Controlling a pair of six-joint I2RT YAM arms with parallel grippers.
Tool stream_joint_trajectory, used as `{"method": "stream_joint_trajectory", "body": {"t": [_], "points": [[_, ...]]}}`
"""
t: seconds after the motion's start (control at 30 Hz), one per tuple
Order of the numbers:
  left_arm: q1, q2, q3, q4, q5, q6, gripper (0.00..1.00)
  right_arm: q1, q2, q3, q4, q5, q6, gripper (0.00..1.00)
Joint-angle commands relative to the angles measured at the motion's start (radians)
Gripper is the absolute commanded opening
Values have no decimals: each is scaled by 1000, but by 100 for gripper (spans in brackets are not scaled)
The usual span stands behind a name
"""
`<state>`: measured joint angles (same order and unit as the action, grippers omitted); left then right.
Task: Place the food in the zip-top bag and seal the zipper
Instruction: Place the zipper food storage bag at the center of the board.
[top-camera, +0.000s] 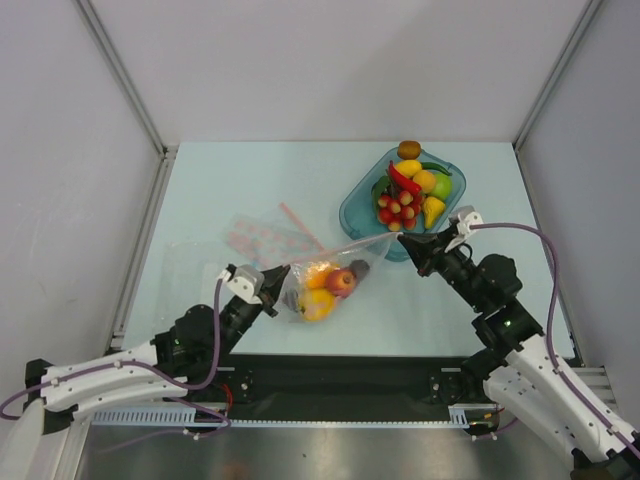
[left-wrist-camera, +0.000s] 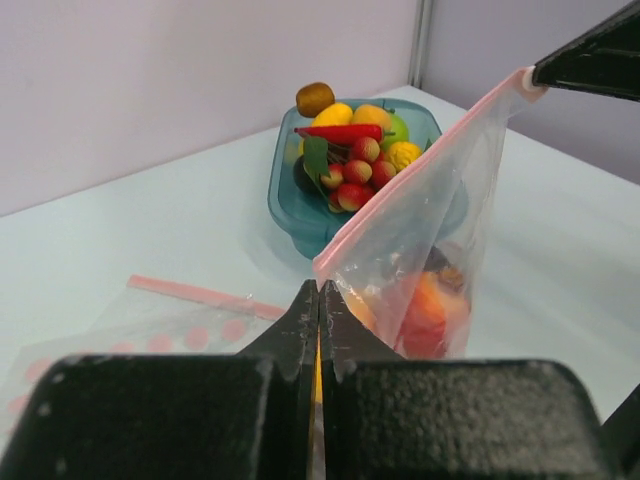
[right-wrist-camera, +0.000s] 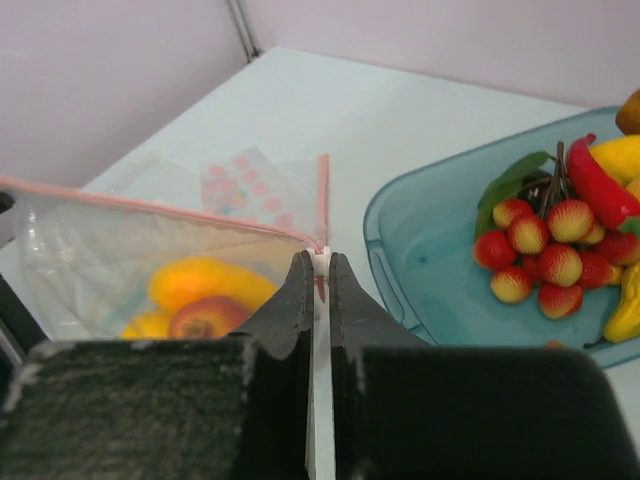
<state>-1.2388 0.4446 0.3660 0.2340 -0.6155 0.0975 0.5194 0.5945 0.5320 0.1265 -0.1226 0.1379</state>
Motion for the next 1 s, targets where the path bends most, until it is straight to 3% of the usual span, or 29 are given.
{"method": "stream_joint_trajectory", "body": {"t": [0.0,0.2,0.37,0.47,0.6,0.7,0.73,0.8,0.83,0.87,0.9,0.93,0.97], "points": [[15,-23,94,-1,8,-22,0,-16,-65,66,65,-32,40,0],[15,-64,178,-2,11,-9,0,-6,-116,137,56,-164,69,0],[36,46,214,50,6,-4,0,-2,-131,166,51,-117,52,0],[136,146,220,70,84,-74,0,-4,-81,172,26,-19,52,0],[413,305,243,70,336,-258,0,-27,97,201,-14,171,83,0],[507,457,286,94,375,-315,0,-67,275,261,-24,192,112,21],[515,485,313,100,384,-323,0,-73,334,273,-28,196,121,35],[519,526,343,96,404,-315,8,-79,355,301,-42,219,150,50],[519,528,362,93,414,-317,16,-79,350,299,-42,242,166,67],[519,519,364,91,412,-324,39,-79,315,289,-33,276,178,77],[519,491,363,90,398,-335,50,-79,285,255,-21,293,204,88],[519,468,352,82,363,-341,73,-79,256,232,-10,311,219,99],[519,447,343,76,343,-347,81,-81,192,211,20,361,227,100]]}}
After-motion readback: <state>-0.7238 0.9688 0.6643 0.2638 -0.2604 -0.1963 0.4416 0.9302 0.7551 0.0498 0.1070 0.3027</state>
